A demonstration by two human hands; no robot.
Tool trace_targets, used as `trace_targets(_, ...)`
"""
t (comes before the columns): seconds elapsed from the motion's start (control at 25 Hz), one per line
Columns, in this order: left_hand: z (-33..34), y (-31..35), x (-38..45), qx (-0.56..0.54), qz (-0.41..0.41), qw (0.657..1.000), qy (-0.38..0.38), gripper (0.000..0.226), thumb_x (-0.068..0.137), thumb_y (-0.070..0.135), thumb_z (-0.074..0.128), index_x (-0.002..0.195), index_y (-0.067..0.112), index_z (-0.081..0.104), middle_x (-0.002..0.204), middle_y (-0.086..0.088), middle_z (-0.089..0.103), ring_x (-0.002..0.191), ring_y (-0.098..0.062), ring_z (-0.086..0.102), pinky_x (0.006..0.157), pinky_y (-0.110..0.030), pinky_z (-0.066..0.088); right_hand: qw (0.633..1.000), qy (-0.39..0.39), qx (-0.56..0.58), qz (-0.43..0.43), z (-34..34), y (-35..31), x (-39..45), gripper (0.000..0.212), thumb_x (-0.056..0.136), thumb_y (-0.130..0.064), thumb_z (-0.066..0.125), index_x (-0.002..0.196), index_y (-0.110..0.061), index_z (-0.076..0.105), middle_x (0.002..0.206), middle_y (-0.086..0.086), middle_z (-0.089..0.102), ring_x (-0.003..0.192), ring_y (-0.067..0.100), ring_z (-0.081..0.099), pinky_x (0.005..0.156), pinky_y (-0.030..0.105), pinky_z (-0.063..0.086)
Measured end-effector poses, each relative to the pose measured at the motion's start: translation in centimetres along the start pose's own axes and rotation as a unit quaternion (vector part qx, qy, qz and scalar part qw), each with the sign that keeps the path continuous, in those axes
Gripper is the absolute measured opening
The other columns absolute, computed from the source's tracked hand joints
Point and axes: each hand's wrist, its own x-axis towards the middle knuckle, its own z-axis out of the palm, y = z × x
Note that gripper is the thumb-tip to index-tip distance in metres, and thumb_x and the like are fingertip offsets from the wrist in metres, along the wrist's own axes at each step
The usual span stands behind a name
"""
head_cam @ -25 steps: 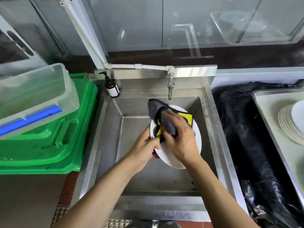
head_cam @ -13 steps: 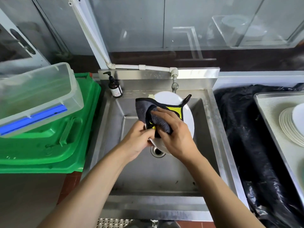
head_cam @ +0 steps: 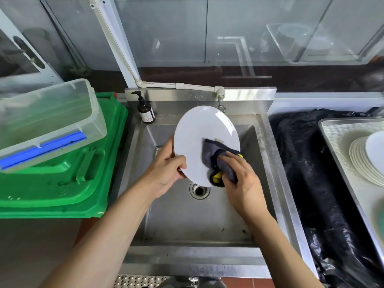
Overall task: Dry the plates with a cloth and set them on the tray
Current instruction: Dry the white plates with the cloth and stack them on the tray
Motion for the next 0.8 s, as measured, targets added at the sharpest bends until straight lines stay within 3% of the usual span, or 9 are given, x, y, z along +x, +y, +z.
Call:
trace_targets(0.16, 1.1, -0.2, -0.4, 0.024, 0.010, 0.999, -0.034, 0.077, 0.067, -0.002, 0.050, 0.129, 0.043, 0.057, 0.104, 0.004, 0.067, 0.095, -0.016, 0.061, 0.077, -0.043, 0.057, 0.999, 0.044, 0.026, -0.009, 0.3, -2.3, 2.7, 0.039, 0.096, -0.015, 0.060, 0.134, -0.020, 0.064, 0.144, 0.000, 0.058, 0.136, 0.020, 0.051, 0.113, 0.041, 0.042)
trace_targets(0.32, 2.3, -1.0, -1.1, 0.036, 0.024, 0.997, -0.059, 0.076, 0.068, -0.004, 0.046, 0.123, 0.045, 0.060, 0.101, 0.001, 0.066, 0.093, -0.021, 0.057, 0.078, -0.049, 0.051, 0.997, 0.013, 0.052, -0.054, 0.2, -5.4, 5.0, 0.050, 0.091, -0.017, 0.062, 0.141, -0.021, 0.060, 0.151, 0.000, 0.053, 0.140, 0.016, 0.046, 0.117, 0.031, 0.037)
trace_targets(0.4, 2.0, -0.7, -0.9, 0.003, 0.023, 0.999, -0.030, 0.076, 0.068, -0.007, 0.047, 0.128, 0.038, 0.059, 0.103, -0.009, 0.065, 0.094, -0.025, 0.056, 0.080, -0.051, 0.051, 0.996, -0.023, 0.035, -0.081, -0.1, -5.2, 3.6, 0.050, 0.086, -0.011, 0.066, 0.136, -0.019, 0.064, 0.148, 0.000, 0.056, 0.137, 0.015, 0.050, 0.114, 0.029, 0.039)
trace_targets(0.52, 0.5, 0.2, -0.4, -0.003, 0.030, 0.999, 0.020, 0.077, 0.075, -0.015, 0.043, 0.136, 0.030, 0.055, 0.104, -0.006, 0.071, 0.090, -0.024, 0.064, 0.069, -0.041, 0.057, 0.992, -0.081, 0.038, -0.085, 0.1, -4.1, -0.3, 0.050, 0.086, -0.006, 0.069, 0.134, -0.020, 0.066, 0.148, -0.005, 0.055, 0.135, 0.011, 0.052, 0.111, 0.031, 0.044)
trace_targets(0.64, -0.1, 0.2, -0.6, 0.005, 0.025, 1.000, -0.001, 0.081, 0.074, -0.012, 0.044, 0.134, 0.040, 0.056, 0.119, -0.005, 0.069, 0.100, -0.022, 0.068, 0.076, -0.044, 0.058, 0.995, -0.071, 0.047, -0.058, 0.9, -4.2, -0.4, 0.047, 0.093, -0.012, 0.067, 0.138, -0.024, 0.063, 0.151, -0.008, 0.052, 0.137, 0.011, 0.050, 0.111, 0.036, 0.045)
trace_targets(0.8, 1.1, -0.7, -1.1, 0.008, 0.022, 1.000, -0.015, 0.083, 0.067, -0.006, 0.047, 0.132, 0.044, 0.056, 0.111, -0.005, 0.068, 0.097, -0.022, 0.059, 0.084, -0.052, 0.054, 0.997, -0.011, 0.042, -0.060, 0.7, -5.7, 5.1, 0.044, 0.097, -0.012, 0.064, 0.140, -0.018, 0.062, 0.150, 0.003, 0.054, 0.140, 0.019, 0.047, 0.115, 0.037, 0.040)
